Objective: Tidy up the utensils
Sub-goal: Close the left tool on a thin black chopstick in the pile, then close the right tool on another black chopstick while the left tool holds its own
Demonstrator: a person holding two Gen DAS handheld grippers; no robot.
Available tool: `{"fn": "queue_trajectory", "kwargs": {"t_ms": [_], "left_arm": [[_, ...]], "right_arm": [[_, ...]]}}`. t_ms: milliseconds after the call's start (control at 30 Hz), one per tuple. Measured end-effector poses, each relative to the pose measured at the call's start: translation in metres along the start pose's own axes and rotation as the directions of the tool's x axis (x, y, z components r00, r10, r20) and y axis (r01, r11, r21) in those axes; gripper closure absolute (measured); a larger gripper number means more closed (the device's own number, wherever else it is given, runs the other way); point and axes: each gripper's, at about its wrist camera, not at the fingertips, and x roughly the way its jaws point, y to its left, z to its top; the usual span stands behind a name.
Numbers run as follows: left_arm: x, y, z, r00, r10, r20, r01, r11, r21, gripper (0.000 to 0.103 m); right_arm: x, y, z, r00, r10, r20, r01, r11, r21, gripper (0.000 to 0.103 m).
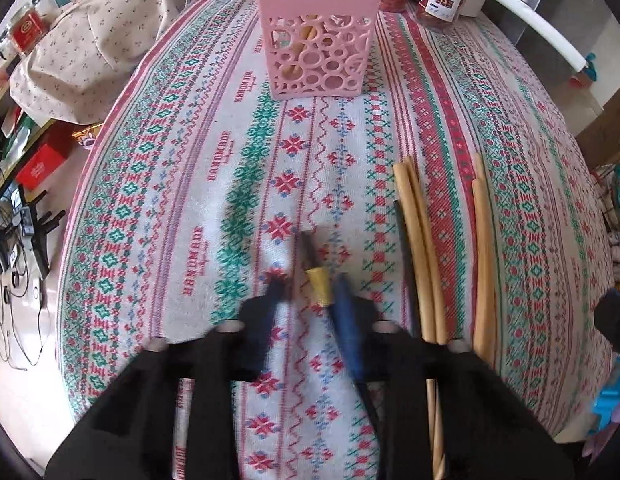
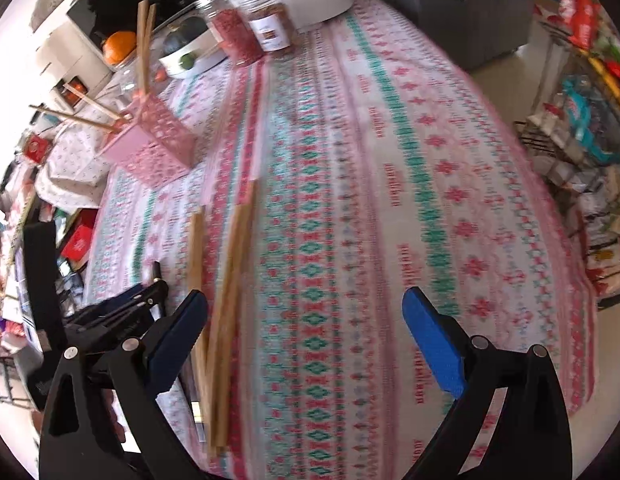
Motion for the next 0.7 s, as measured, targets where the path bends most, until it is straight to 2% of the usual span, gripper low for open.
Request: {"fn": "queue_trajectory", "kwargs": {"t_ms": [67,133,167,233,300,333,400,567,700], "left_arm": [[0.000,0.007,-0.001,1.000,-0.012,0.000,0.012,1.000,0.004,0.093],[-0.005,0.022,-0.006,1.000,0.010,-0.001,-0.010,1.000,0.003,0.096],[-0.006,0.027,-0.006,0.999,0.036,0.003,-0.036,0.999,0.000,0.097],[-0.006,0.039,-0.006,0.999,0.041,-0.001,-0.041,0.999,-0.024,0.097],[-0.007,0.051,-0.005,0.999,0.041,-0.009,-0.042,0.997,-0.057,0.097],[-0.007,0.056,-0.004,0.999,0.032,-0.013,-0.032,0.997,-0.072,0.097],[-0.008,0.065,-0.005,1.000,0.008,-0.018,-0.009,0.996,-0.083,0.096],[-0.008,0.075,-0.008,1.000,-0.008,-0.018,0.006,0.998,-0.070,0.095],[-0.007,0.089,-0.009,0.999,-0.028,-0.022,0.026,0.997,-0.073,0.095]], "right_arm": [[0.003,0.011,0.001,0.999,0.046,-0.018,-0.046,0.999,-0.013,0.008],[0.010,0.026,0.003,0.992,0.112,-0.049,-0.114,0.993,-0.027,0.008],[0.013,0.033,0.004,0.987,0.145,-0.067,-0.147,0.989,-0.030,0.008],[0.026,0.047,0.007,0.965,0.236,-0.115,-0.240,0.971,-0.015,0.013],[0.039,0.058,0.010,0.942,0.294,-0.164,-0.298,0.955,0.005,0.038],[0.047,0.062,0.012,0.929,0.318,-0.188,-0.320,0.947,0.020,0.041],[0.061,0.072,0.014,0.916,0.337,-0.215,-0.338,0.941,0.037,0.051],[0.085,0.080,0.018,0.900,0.359,-0.247,-0.348,0.933,0.087,0.055],[0.091,0.091,0.019,0.909,0.336,-0.247,-0.333,0.941,0.058,0.055]]}}
